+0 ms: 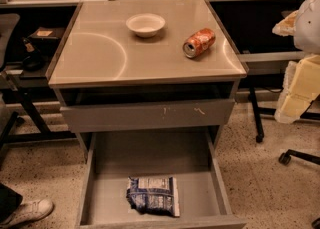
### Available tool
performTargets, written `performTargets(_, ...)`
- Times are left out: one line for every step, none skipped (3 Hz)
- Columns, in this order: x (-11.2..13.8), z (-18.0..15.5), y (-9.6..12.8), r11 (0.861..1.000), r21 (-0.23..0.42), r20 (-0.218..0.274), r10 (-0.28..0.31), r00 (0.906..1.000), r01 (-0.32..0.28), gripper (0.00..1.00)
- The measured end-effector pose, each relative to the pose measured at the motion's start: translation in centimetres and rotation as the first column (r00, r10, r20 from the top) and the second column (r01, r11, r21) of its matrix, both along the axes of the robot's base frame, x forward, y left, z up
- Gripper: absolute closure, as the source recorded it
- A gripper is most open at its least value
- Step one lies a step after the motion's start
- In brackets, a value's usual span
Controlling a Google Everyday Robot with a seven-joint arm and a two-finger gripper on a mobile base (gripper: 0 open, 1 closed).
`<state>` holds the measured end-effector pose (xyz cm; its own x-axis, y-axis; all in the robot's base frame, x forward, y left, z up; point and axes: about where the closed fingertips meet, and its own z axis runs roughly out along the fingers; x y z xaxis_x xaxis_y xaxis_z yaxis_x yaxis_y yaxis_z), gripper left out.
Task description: Pick blue chip bag from middle drawer and place on counter
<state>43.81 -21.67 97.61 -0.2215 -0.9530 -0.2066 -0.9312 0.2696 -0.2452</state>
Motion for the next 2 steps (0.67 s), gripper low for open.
performTargets(0.0,0.0,0.0,1.0,0.0,0.002,-0.001,1.0,0.001,0.0)
performTargets(-0.2,-2.7,1.1,1.0,-0.023,-0.012,-0.015,0.9998,0.015,0.0)
